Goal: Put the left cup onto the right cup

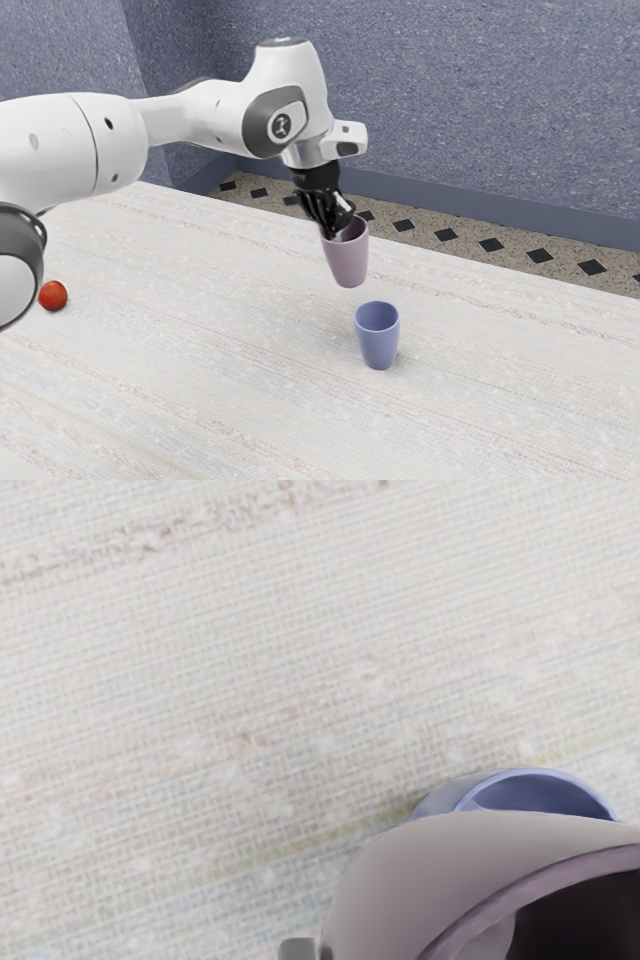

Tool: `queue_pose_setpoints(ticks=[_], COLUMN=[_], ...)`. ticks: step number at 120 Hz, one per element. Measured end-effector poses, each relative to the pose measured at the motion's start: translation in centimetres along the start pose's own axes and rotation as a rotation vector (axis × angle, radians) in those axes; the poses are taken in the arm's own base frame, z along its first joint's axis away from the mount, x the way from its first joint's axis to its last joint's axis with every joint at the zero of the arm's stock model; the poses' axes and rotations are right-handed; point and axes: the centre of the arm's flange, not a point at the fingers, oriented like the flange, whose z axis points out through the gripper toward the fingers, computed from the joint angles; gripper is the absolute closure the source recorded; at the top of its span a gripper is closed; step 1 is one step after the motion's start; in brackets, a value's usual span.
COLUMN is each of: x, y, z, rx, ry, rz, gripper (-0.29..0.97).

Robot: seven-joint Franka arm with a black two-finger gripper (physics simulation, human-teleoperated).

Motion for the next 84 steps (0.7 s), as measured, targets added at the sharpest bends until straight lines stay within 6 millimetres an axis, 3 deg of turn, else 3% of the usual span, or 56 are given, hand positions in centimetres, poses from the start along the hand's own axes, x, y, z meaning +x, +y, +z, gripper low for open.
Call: queue_pose_setpoints(ticks=[15, 26, 84], x=[0.1, 0.3, 1.1], y=[2.3, 3.3, 3.9], z=[0.1, 1.2, 5.9], rx=[-0.021, -0.033, -0.058], ry=[0.0, -0.013, -0.054], rz=[0.019, 0.025, 0.012], gripper=[0.79, 0.79, 0.79])
